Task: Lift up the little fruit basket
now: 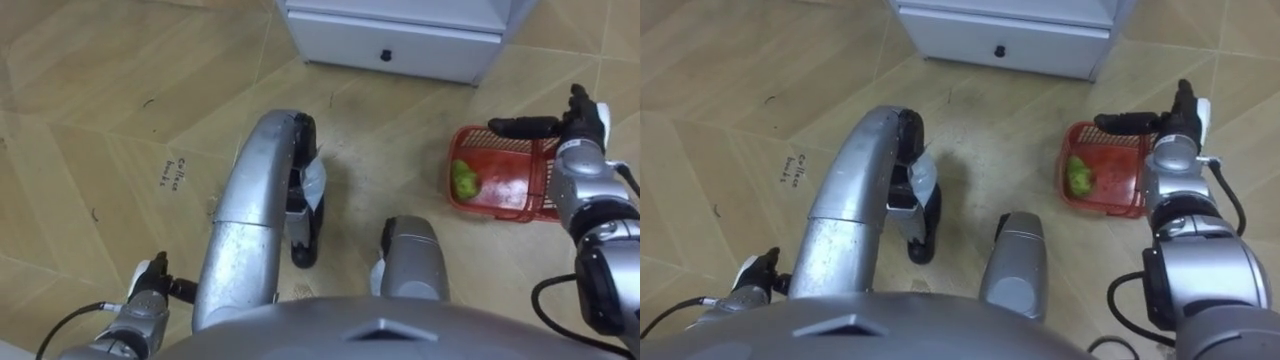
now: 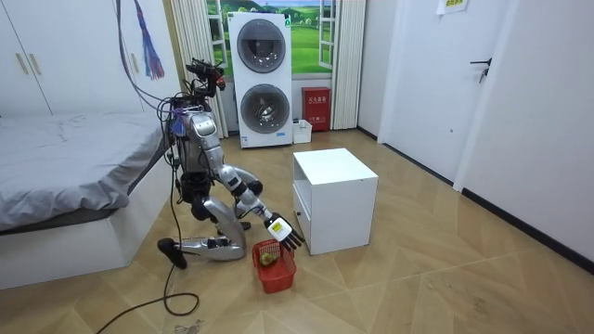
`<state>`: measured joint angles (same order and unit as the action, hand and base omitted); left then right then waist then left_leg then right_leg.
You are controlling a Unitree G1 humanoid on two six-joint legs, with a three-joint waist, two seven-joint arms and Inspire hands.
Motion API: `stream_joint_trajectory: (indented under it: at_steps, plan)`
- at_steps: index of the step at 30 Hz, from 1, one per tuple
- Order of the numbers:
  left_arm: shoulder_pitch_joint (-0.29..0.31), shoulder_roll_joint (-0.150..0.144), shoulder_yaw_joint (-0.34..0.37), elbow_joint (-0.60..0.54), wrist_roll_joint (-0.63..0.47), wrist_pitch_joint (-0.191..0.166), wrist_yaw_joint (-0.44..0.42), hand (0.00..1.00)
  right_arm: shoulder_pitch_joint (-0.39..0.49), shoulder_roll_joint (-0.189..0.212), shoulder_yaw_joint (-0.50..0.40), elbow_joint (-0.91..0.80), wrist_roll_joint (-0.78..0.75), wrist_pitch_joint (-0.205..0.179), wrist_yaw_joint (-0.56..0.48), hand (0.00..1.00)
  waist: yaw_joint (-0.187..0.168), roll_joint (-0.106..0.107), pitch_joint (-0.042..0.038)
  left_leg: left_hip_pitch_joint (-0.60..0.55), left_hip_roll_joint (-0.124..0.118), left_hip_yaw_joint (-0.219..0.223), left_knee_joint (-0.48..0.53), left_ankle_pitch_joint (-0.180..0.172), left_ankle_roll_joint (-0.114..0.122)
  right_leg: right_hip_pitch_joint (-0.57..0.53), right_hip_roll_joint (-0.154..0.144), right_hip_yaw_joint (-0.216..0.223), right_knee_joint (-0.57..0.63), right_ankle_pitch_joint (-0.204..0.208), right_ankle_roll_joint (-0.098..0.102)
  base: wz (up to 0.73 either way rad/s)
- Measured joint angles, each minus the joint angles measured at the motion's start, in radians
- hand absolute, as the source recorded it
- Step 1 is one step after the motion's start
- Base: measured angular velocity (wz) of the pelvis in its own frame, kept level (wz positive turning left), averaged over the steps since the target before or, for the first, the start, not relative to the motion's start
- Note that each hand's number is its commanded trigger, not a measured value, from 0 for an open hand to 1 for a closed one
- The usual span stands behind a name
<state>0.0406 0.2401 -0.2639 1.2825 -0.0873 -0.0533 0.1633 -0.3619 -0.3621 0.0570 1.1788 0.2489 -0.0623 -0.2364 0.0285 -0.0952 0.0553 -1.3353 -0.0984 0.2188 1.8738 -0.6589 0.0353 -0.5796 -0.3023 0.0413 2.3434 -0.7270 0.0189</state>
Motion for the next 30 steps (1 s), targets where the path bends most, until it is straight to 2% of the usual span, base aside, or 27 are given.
stream_joint_trajectory:
  at_steps: [7,22,23,24,25,26,30]
  plan:
    - [0.002,0.000,-0.014,-0.006,0.001,0.004,0.000,0.00,0.018,0.000,0.003,0.025,0.021,0.020,0.000,0.00,-0.004,0.004,-0.0019,-0.005,0.000,0.000,-0.001,0.000,0.000,-0.004,0.001,-0.001,-0.001,0.000,0.000,0.00]
    - [0.011,0.000,-0.036,-0.073,0.000,0.008,-0.011,0.00,0.027,-0.002,0.042,0.104,0.038,0.022,0.031,0.00,-0.004,0.009,-0.0045,-0.014,0.000,0.001,0.000,0.000,-0.001,-0.010,0.000,-0.006,-0.004,0.000,0.000,0.00]
    - [0.011,0.000,-0.036,-0.073,0.000,0.008,-0.016,0.00,0.031,-0.002,0.042,0.104,0.038,0.022,0.032,0.15,-0.004,0.009,-0.0045,-0.014,0.000,0.001,0.000,0.000,-0.001,-0.010,0.000,-0.006,-0.004,0.000,0.000,0.00]
    - [0.012,0.000,-0.036,-0.073,0.000,0.008,-0.021,0.00,0.040,-0.002,0.044,0.105,0.039,0.023,0.034,0.51,-0.003,0.009,-0.0045,-0.014,0.000,0.001,0.000,0.000,-0.001,-0.011,0.000,-0.005,-0.004,0.000,0.000,0.00]
    - [0.014,0.000,-0.036,-0.073,0.000,0.009,-0.022,0.00,0.046,-0.002,0.058,0.105,0.042,0.028,0.036,0.95,-0.003,0.010,-0.0049,-0.016,0.000,0.000,0.000,0.000,-0.001,-0.012,0.000,-0.005,-0.003,0.000,0.000,0.00]
    - [0.014,0.000,-0.036,-0.073,0.000,0.009,-0.022,0.00,0.048,-0.002,0.064,0.105,0.044,0.032,0.037,1.00,-0.003,0.010,-0.0050,-0.017,0.000,0.000,0.000,0.000,-0.001,-0.013,0.000,-0.005,-0.003,0.000,0.000,0.00]
    - [0.017,0.000,-0.036,-0.071,-0.020,0.009,-0.022,0.00,0.051,-0.001,0.080,0.107,0.045,0.042,0.053,1.00,-0.001,0.017,-0.0075,-0.022,0.000,0.000,0.001,0.000,-0.001,-0.017,0.000,-0.005,-0.003,0.000,0.000,0.00]
